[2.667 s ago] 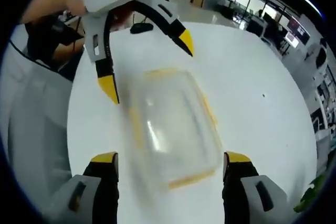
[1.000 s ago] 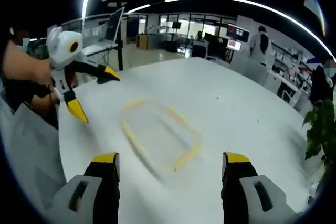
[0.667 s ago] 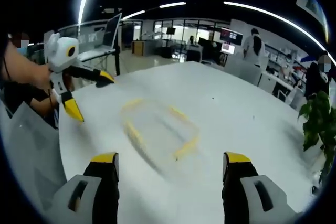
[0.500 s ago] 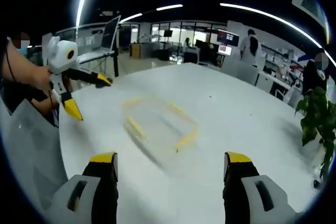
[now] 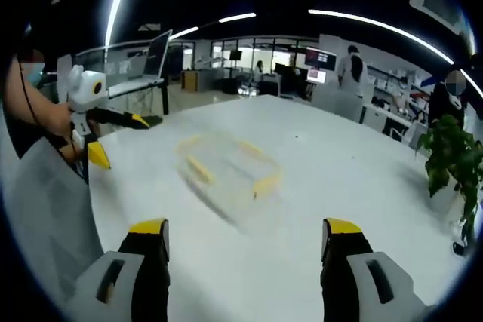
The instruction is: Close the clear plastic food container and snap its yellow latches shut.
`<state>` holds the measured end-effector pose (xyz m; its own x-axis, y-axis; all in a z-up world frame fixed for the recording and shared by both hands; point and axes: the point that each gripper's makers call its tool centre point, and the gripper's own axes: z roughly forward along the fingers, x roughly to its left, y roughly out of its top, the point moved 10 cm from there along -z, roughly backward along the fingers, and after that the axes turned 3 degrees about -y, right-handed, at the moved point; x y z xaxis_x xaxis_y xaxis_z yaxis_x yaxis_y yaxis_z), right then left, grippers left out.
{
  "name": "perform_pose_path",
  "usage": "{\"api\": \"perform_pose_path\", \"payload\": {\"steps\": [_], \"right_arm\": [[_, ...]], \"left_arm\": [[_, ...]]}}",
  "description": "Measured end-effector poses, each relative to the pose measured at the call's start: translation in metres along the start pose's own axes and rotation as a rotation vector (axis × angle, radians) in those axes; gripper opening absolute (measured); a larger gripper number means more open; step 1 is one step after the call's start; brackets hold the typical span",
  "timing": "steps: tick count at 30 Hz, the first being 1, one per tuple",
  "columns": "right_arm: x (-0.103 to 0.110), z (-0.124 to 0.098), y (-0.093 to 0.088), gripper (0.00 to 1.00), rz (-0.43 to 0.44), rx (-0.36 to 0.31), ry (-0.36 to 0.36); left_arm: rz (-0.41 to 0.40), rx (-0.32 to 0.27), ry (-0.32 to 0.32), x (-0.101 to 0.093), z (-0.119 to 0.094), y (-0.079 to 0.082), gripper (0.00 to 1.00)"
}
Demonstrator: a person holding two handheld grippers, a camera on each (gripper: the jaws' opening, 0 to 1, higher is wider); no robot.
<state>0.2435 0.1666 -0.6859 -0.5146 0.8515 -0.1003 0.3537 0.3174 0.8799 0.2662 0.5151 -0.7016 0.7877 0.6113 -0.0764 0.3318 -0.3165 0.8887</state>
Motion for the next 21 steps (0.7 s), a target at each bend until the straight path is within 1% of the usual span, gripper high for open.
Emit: {"api": "perform_pose_path", "payload": {"steps": [3, 9, 11, 14, 21], "right_arm": [[-0.001, -0.005, -0.004, 0.84, 0.003, -0.004, -0.007], [-0.001, -0.015, -0.014, 0.84, 0.035, -0.01, -0.016], [0.0, -0.017, -0.017, 0.84, 0.047, -0.012, -0.019], [0.001, -0.02, -0.021, 0.84, 0.058, -0.011, -0.027], [0.005, -0.022, -0.029, 0.84, 0.084, -0.011, -0.039]], "left_arm": [[-0.014, -0.008, 0.003, -0.002, -0.003, -0.003, 0.99], [-0.042, -0.024, 0.006, -0.008, -0.006, -0.009, 0.99], [-0.026, -0.01, 0.0, -0.009, -0.005, -0.008, 0.99], [-0.045, -0.03, 0.001, -0.008, -0.005, -0.006, 0.99], [-0.046, -0.022, 0.001, -0.008, -0.007, -0.009, 0.99]]}}
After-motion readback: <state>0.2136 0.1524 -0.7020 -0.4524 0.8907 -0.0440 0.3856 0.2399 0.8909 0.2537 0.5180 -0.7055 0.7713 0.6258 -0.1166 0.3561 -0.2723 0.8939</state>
